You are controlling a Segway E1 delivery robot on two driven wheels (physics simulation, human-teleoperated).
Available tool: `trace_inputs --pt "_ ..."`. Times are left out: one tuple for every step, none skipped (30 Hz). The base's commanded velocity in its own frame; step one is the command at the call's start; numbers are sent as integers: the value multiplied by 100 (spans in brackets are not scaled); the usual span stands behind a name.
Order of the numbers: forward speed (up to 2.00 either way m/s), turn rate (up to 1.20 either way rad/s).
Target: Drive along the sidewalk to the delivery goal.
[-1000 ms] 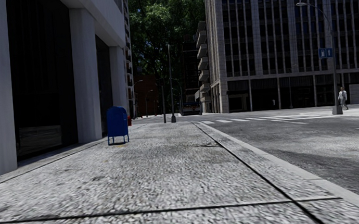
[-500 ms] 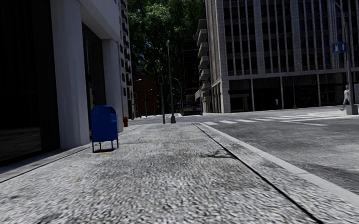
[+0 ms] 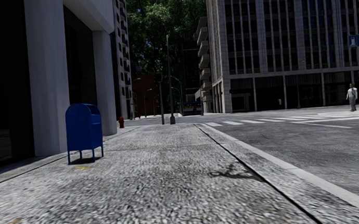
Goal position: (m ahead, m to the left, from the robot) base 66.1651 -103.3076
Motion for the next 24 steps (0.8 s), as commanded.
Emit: trace_inputs --pt "200 0" --pt "200 0" --pt "200 0" --pt "200 0" --pt "200 0" --pt "200 0" --pt "200 0" --pt "200 0" --pt "200 0" --pt "200 0" --pt "200 0" --pt "200 0" --pt "200 0" --pt "200 0" --pt "200 0" --pt "200 0" --pt "200 0" --pt "200 0" --pt "200 0" --pt "200 0" --pt "200 0" --pt "200 0" --pt "200 0" --pt "200 0"
